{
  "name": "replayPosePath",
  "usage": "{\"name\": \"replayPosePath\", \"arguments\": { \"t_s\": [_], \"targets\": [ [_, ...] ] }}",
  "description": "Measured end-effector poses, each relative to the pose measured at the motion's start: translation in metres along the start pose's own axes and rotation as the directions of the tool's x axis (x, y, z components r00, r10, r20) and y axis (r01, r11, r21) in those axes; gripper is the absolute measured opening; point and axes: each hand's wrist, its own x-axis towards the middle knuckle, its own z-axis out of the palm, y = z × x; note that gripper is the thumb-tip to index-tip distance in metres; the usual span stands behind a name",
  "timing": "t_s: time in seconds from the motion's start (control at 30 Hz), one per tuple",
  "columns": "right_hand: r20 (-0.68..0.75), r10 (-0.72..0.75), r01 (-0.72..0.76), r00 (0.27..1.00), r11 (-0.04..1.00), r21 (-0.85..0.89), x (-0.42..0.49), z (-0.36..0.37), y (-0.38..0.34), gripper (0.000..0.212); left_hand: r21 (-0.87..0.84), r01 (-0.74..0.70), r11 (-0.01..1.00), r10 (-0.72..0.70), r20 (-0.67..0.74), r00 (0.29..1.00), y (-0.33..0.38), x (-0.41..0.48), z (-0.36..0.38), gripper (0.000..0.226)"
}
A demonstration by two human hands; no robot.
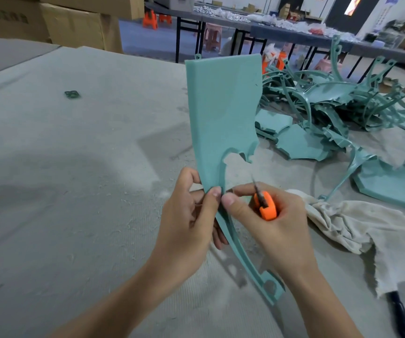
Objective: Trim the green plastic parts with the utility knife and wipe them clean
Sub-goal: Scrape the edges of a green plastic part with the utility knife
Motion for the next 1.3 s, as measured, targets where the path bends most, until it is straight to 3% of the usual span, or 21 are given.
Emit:
{"name": "replayPosePath", "arguments": {
  "t_s": [0.1,0.6,0.97,1.07,1.13,1.23,1.3],
  "targets": [
    [0.039,-0.045,0.048,0.998,0.996,-0.077,0.001,0.001,0.002,0.021,0.025,-0.013,1.0,0.014,-0.019,1.0,-0.001,0.0,-0.001,0.015],
    [-0.006,0.037,-0.037,0.999,0.999,0.029,0.004,-0.009,0.004,0.018,0.039,-0.027,0.999,0.029,-0.054,0.998,-0.001,0.005,-0.007,0.01],
    [-0.272,0.063,-0.03,0.96,0.991,0.127,0.007,-0.016,0.01,0.045,-0.031,0.002,1.0,-0.005,-0.088,0.996,-0.007,0.008,-0.009,0.007],
    [-0.297,0.042,-0.028,0.954,0.998,0.052,0.009,-0.018,0.01,0.028,-0.037,0.008,0.999,-0.012,-0.099,0.995,-0.007,0.008,-0.01,0.007],
    [-0.252,0.028,-0.037,0.967,0.999,-0.031,0.01,-0.021,0.012,0.012,-0.032,0.004,0.999,-0.008,-0.119,0.993,-0.007,0.009,-0.01,0.006],
    [-0.095,0.046,-0.049,0.994,0.998,-0.037,0.009,-0.022,0.014,0.03,-0.006,-0.025,1.0,0.024,-0.173,0.985,-0.006,0.01,-0.011,0.005],
    [0.001,0.036,-0.036,0.999,0.997,-0.064,0.008,-0.019,0.013,0.014,0.022,-0.051,0.998,0.055,-0.21,0.976,-0.005,0.011,-0.012,0.006]
  ]
}}
